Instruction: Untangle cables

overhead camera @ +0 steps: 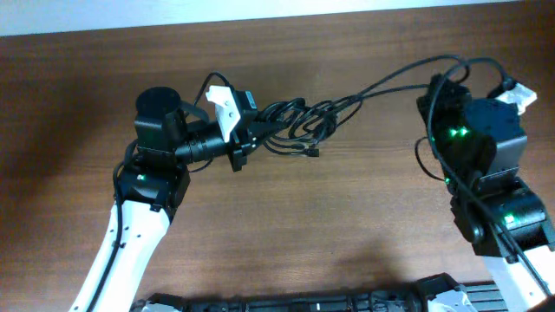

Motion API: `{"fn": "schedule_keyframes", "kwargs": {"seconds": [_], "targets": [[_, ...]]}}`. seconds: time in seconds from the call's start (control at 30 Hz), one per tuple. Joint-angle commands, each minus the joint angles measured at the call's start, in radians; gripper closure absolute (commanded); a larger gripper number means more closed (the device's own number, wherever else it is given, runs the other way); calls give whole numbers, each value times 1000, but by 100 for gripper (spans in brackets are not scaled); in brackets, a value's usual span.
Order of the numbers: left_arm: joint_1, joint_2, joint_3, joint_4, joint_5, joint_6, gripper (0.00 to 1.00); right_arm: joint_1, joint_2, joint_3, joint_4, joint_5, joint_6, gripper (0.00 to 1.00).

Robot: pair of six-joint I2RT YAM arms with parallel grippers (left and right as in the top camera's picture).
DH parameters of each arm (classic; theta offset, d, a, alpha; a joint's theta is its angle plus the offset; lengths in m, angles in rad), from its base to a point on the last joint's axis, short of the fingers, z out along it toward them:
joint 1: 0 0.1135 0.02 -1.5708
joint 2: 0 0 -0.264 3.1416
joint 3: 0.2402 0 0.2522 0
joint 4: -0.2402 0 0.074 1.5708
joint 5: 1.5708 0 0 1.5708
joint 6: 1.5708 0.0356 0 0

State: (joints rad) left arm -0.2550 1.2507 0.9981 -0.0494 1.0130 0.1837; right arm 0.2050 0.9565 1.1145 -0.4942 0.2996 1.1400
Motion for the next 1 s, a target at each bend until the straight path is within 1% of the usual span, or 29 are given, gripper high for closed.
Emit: {"fn": "schedule_keyframes", "kwargs": {"seconds": [0.0,0.4,0.53,0.6,0.7,0.77,0.87,0.93,0.97], "targets": [[6,-6,4,-9,-4,37,100,-58,-6,12,-54,49,-14,96],[6,-6,4,-8,12,43,100,-63,-6,11,-79,150,-33,96],[6,-6,4,10,12,42,100,-62,14,11,-108,142,-37,96],[6,-6,4,11,12,42,100,-62,39,11,-132,95,-43,95],[6,-6,4,19,12,39,100,-62,80,11,-138,51,-119,95],[6,-6,4,41,12,1,100,-62,108,11,-150,52,-119,95],[6,-6,4,41,12,-3,100,-62,141,11,-172,52,-121,95],[6,-6,4,62,15,-34,100,-62,164,11,-200,52,-185,95],[6,-6,4,87,15,-66,100,-62,172,11,-223,52,-184,95]]}}
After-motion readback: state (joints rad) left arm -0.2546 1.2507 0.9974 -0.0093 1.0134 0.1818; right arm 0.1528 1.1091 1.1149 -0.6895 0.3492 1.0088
